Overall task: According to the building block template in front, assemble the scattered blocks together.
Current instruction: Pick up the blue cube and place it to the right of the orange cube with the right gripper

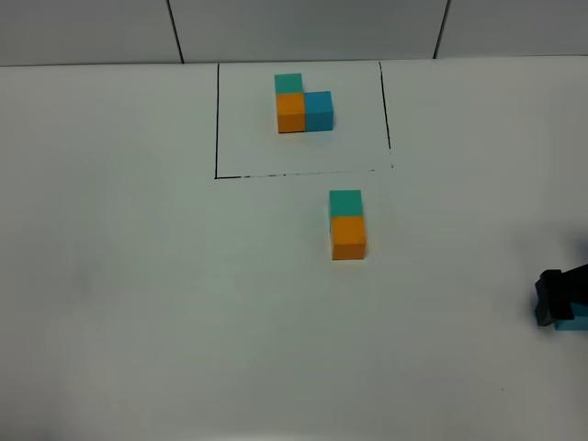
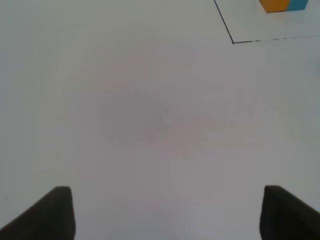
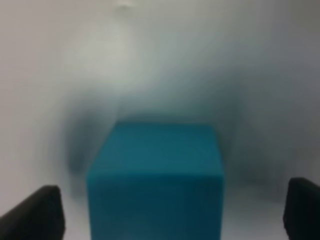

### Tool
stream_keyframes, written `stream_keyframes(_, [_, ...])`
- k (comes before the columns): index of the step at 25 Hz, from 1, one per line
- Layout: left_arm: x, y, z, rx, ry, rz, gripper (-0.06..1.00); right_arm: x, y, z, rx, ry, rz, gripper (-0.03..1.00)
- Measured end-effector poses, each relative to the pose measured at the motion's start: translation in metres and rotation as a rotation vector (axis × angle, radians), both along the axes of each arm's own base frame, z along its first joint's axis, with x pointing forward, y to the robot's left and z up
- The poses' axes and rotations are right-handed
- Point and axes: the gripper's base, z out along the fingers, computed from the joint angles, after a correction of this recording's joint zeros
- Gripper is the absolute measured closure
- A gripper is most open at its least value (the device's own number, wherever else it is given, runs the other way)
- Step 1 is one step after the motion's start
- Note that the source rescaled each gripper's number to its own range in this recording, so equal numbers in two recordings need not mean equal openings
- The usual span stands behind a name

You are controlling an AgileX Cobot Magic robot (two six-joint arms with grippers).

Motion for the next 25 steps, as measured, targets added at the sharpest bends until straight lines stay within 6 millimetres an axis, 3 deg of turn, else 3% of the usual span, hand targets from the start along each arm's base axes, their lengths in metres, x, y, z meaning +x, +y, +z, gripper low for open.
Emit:
stream_keyframes(4, [0.0, 0.0, 0.0, -0.001, 0.0, 0.001, 0.27, 0.001, 0.0, 0.0, -0.001, -0.004, -0.003, 0.25])
stream_keyframes(7, [0.0, 0.0, 0.0, -0.001, 0.0, 0.001, 0.27, 0.0, 0.0, 0.0, 0.0, -0.002, -0.003, 0.38])
stream_keyframes(9, [0.0, 0.0, 0.0, -0.001, 0.0, 0.001, 0.27, 0.0, 0.0, 0.0, 0.001, 0.003, -0.004, 0.57])
stream_keyframes(12, [0.0, 0.0, 0.0, -0.001, 0.0, 0.001, 0.27, 0.0, 0.0, 0.0, 0.002, 0.005, -0.004, 0.97])
stream_keyframes(15, [0.0, 0.0, 0.0, -0.001, 0.0, 0.001, 0.27, 0.0, 0.005, 0.0, -0.014, 0.006, 0.042, 0.95])
stream_keyframes(17, [0.0, 0.0, 0.0, -0.001, 0.0, 0.001, 0.27, 0.001, 0.014, 0.0, -0.054, 0.005, 0.161, 0.95])
stream_keyframes(25, [0.0, 0.0, 0.0, -0.001, 0.0, 0.001, 0.27, 0.027, 0.083, 0.03, -0.243, -0.023, 1.07, 0.95])
